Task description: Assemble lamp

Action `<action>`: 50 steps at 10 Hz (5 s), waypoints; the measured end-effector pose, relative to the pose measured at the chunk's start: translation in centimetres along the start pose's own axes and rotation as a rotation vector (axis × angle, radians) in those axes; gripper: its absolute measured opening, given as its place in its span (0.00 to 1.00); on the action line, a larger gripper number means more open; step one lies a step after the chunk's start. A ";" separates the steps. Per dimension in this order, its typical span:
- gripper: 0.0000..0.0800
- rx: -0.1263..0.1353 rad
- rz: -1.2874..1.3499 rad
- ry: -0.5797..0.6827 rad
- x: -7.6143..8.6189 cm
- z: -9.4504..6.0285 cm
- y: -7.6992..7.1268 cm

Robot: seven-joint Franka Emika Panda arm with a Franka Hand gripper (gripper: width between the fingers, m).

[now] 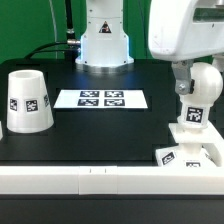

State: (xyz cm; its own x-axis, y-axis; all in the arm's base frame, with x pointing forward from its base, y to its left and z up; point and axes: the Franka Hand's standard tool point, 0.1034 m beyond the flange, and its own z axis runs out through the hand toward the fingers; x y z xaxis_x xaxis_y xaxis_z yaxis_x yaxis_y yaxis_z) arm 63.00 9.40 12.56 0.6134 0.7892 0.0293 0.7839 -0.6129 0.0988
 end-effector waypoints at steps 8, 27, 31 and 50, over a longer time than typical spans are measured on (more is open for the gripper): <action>0.87 -0.042 -0.660 -0.061 0.0 0.2 0.2; 0.72 -0.002 0.031 -0.022 -0.8 0.5 0.4; 0.72 0.013 0.403 -0.006 -0.7 0.6 0.2; 0.72 0.077 1.921 -0.044 -0.8 0.7 -0.7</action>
Offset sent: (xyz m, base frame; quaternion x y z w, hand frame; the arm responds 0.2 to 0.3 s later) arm 0.0060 0.0035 0.0026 -0.0221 -0.0155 -0.2439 0.9694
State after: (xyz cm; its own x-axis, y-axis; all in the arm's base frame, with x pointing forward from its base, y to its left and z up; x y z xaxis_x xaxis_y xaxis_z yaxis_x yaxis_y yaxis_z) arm 62.04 9.16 11.79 0.5311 -0.8473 0.0077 -0.8450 -0.5303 -0.0681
